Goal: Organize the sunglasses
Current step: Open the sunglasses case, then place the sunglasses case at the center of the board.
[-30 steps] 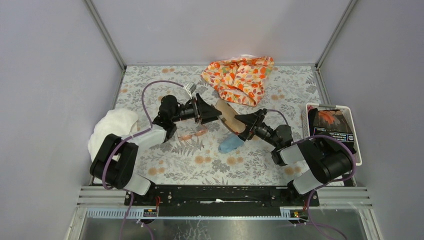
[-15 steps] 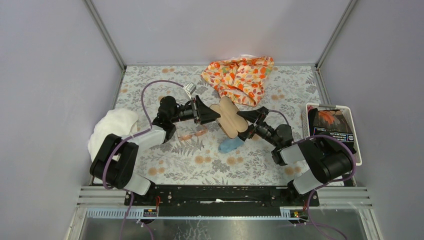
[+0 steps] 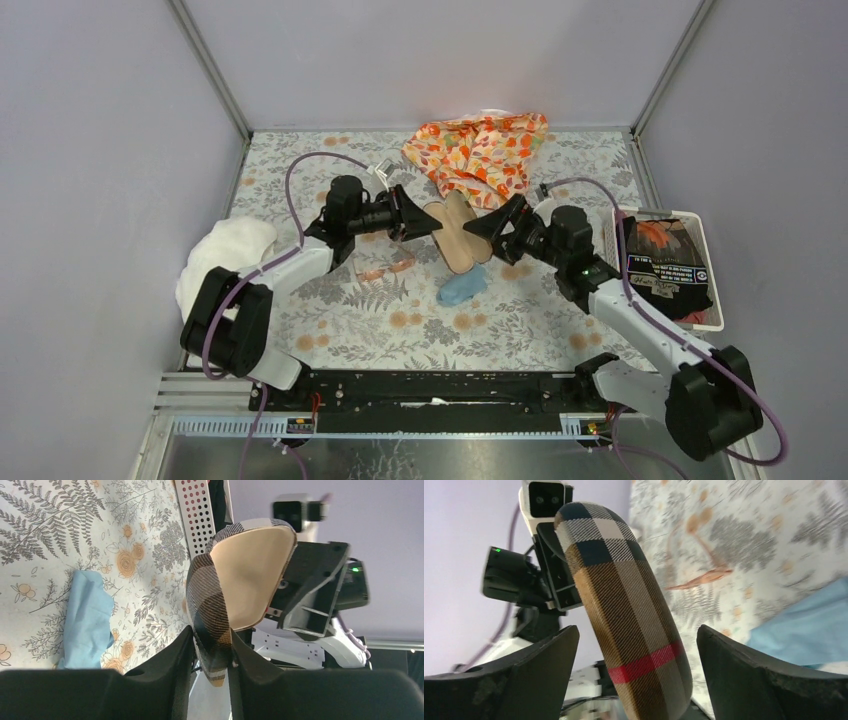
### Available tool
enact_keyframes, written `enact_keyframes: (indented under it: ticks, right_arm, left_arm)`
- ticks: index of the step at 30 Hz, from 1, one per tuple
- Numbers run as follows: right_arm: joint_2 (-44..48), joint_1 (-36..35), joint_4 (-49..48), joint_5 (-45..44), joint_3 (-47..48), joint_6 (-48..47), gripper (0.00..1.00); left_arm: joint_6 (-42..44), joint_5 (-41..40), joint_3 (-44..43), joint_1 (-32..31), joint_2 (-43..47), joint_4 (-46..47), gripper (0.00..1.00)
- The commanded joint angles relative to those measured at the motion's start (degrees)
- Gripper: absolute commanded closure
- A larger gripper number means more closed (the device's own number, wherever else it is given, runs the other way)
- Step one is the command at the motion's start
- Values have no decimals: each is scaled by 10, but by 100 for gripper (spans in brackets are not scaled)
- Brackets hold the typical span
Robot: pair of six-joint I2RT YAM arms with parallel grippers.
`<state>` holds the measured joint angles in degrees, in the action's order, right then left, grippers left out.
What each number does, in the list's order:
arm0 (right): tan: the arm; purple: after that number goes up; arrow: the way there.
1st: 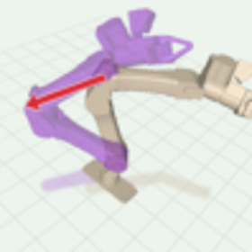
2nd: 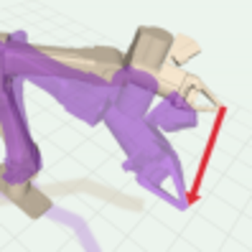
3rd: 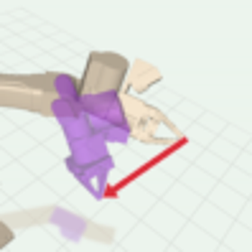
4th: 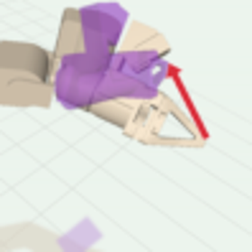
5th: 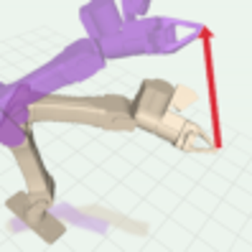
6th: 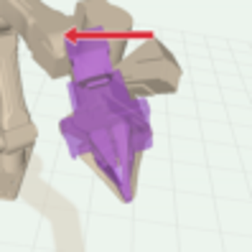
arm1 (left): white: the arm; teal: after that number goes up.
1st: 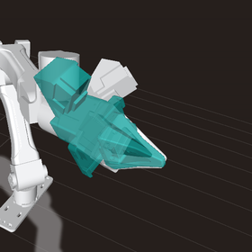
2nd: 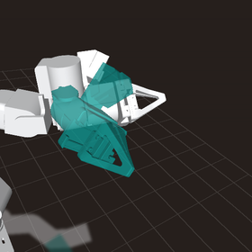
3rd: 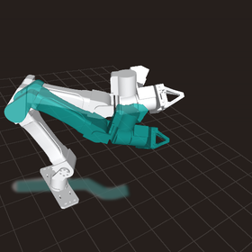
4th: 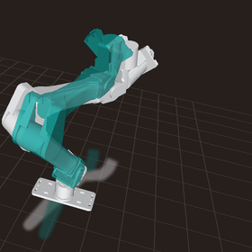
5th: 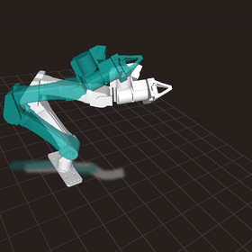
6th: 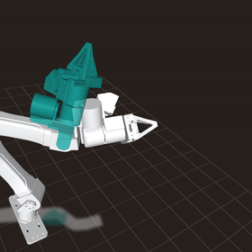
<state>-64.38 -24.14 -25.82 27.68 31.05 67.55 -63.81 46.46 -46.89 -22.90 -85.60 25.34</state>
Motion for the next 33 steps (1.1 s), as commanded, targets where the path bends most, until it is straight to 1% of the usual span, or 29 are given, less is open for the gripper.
enact_keyframes:
  ticks: [1,4,7,11,12,15,16,18,20,21,22,24,27,28,29,31,33]
  right_arm:
    - [38,-4,320,-100,80,-228,10]
    - [26,-4,351,-109,102,-262,25]
    - [19,-5,354,-111,111,-272,33]
    - [16,-7,359,-117,119,-277,50]
    - [16,-7,361,-118,121,-279,53]
    - [16,-8,367,-116,125,-287,64]
    - [15,-8,369,-114,125,-288,69]
    - [6,-8,372,-104,124,-289,80]
    - [-4,-8,367,-93,120,-286,91]
    - [-9,-8,364,-89,118,-285,95]
    - [-12,-8,363,-88,117,-283,100]
    - [-14,-8,364,-97,116,-280,100]
    - [-9,-8,363,-121,112,-273,100]
    - [-8,-8,364,-131,113,-270,100]
    - [-7,-7,368,-145,115,-271,100]
    - [-6,-7,385,-179,121,-278,100]
    - [-7,-5,407,-221,126,-284,100]
  left_arm:
    - [23,-14,-28,-8,0,-48,100]
    - [30,-19,-40,-20,0,-67,100]
    - [33,-21,-45,-31,-2,-74,100]
    - [30,-13,-52,-32,-9,-74,100]
    - [34,-10,-57,-33,-11,-77,100]
    - [57,-5,-80,-38,-19,-111,100]
    - [64,-6,-87,-39,-22,-125,98]
    - [78,-3,-105,-43,-30,-145,89]
    - [95,5,-124,-43,-41,-176,75]
    - [102,10,-132,-43,-47,-193,68]
    - [108,12,-140,-43,-49,-203,58]
    - [115,14,-148,-44,-49,-212,32]
    - [143,2,-171,-44,-45,-246,9]
    - [164,-10,-187,-43,-45,-286,3]
    - [190,-25,-205,-43,-43,-324,2]
    - [238,-52,-239,-41,-42,-389,1]
    - [270,-74,-265,-39,-38,-432,1]
